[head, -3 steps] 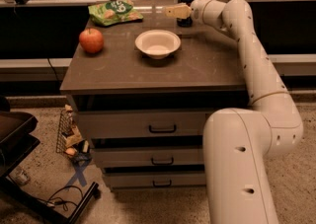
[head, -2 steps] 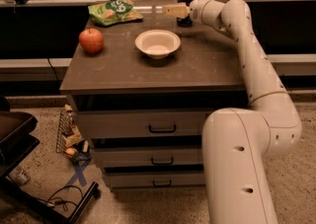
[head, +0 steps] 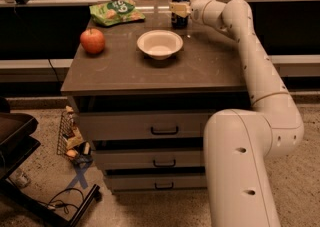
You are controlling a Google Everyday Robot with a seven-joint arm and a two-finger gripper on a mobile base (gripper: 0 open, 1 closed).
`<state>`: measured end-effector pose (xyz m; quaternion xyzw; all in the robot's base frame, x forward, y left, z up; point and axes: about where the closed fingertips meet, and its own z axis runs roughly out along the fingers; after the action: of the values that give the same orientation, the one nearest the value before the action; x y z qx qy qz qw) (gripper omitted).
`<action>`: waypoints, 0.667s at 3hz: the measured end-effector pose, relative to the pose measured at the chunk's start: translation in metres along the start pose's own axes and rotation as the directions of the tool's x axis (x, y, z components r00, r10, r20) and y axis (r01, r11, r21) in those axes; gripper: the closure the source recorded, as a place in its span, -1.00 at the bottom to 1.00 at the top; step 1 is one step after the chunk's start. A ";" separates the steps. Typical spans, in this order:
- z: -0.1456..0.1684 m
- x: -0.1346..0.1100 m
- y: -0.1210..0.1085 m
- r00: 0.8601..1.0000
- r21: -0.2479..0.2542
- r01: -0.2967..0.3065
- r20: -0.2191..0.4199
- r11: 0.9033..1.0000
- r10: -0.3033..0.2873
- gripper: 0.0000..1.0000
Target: Pick pepsi can
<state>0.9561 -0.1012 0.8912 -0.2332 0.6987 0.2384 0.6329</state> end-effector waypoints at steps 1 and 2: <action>0.003 0.001 0.002 1.000 -0.004 -0.001 -0.002 1.000 0.001 0.76; 0.005 0.003 0.004 1.000 -0.008 -0.002 -0.003 1.000 0.002 1.00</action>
Offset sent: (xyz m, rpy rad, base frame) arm 0.0005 0.0032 -0.0015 0.0002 0.0019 0.0036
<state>0.9571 -0.0944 0.8881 -0.2352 0.6991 0.2413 0.6306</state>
